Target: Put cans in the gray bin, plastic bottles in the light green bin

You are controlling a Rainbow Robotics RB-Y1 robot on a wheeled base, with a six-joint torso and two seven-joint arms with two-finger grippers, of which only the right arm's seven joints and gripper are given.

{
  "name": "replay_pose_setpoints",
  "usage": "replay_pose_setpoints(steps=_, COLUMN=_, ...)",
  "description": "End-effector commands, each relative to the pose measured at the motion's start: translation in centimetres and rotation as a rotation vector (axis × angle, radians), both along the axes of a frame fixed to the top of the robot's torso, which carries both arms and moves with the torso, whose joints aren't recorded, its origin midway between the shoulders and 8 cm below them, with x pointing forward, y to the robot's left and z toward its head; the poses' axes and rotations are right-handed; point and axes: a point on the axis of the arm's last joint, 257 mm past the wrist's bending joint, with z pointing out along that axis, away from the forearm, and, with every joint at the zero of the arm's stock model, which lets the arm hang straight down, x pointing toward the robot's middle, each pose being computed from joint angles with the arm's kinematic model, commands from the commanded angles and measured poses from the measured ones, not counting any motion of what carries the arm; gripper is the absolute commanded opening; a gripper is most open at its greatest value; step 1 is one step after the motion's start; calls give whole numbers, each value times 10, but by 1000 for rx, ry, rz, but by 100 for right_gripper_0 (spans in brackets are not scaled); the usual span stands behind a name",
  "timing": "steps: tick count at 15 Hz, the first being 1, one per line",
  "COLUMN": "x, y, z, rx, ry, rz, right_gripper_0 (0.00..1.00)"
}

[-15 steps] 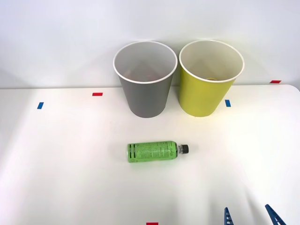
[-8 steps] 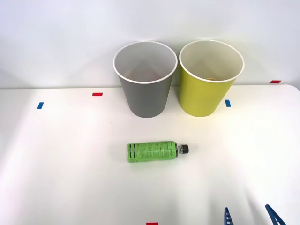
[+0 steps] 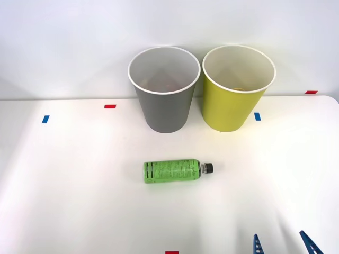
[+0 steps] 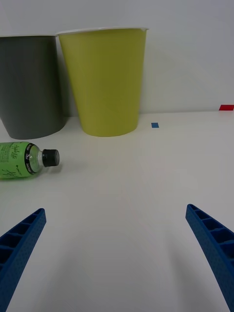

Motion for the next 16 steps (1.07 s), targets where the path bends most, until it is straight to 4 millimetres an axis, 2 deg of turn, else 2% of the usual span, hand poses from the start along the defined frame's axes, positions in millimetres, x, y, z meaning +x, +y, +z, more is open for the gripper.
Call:
replay_pose_setpoints(steps=1, x=0, y=0, z=0, rx=0, ry=0, rz=0, right_gripper_0=100)
replay_pose_setpoints(steps=8, x=0, y=0, z=0, rx=0, ry=0, rz=0, right_gripper_0=100)
replay_pose_setpoints(steps=9, x=-1, y=-2, z=-19, rx=8, ry=42, rz=-11, right_gripper_0=100)
replay_pose_setpoints(steps=10, x=-1, y=-2, z=-23, rx=22, ry=48, rz=-17, right_gripper_0=100)
replay_pose_setpoints(steps=11, x=2, y=5, z=-26, rx=26, ry=48, rz=4, right_gripper_0=100)
replay_pose_setpoints(steps=13, x=6, y=22, z=-15, rx=22, ry=27, rz=66, right_gripper_0=100)
replay_pose_setpoints(steps=16, x=15, y=25, z=-8, rx=43, ry=78, rz=84, right_gripper_0=100)
